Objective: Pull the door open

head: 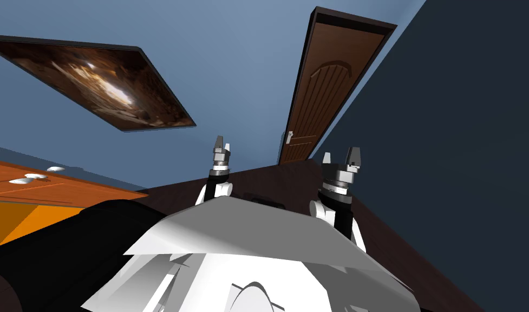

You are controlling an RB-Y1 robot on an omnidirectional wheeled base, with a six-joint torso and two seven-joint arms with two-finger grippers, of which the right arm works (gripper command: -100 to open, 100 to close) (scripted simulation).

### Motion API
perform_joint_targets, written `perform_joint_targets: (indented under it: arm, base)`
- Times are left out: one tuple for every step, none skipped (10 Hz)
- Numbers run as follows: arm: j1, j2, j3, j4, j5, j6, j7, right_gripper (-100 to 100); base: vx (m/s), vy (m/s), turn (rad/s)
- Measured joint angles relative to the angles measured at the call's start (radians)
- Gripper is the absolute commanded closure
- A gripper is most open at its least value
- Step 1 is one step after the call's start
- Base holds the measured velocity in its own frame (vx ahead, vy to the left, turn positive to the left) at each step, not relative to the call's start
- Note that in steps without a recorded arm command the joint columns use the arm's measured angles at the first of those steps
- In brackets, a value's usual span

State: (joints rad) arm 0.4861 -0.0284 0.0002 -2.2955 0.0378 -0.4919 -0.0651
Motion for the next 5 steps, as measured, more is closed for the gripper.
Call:
perform_joint_targets:
  arm:
    - [-0.006,-0.006,0.0,0.016,0.009,-0.005,0.01,-100]
    - [-0.014,-0.013,-0.001,0.031,0.018,-0.001,0.022,-100]
    - [-0.024,-0.017,0.001,0.046,0.028,0.004,0.037,-100]
    - [-0.033,-0.022,0.003,0.063,0.04,0.008,0.053,-100]
    - [-0.039,-0.027,0.002,0.081,0.048,0.005,0.064,-100]
  base:
    - [0.2,-0.039,0.02]
    - [0.225,-0.058,0.017]
    - [0.189,-0.044,0.02]
    - [0.147,-0.03,0.01]
    - [0.136,-0.027,0.011]
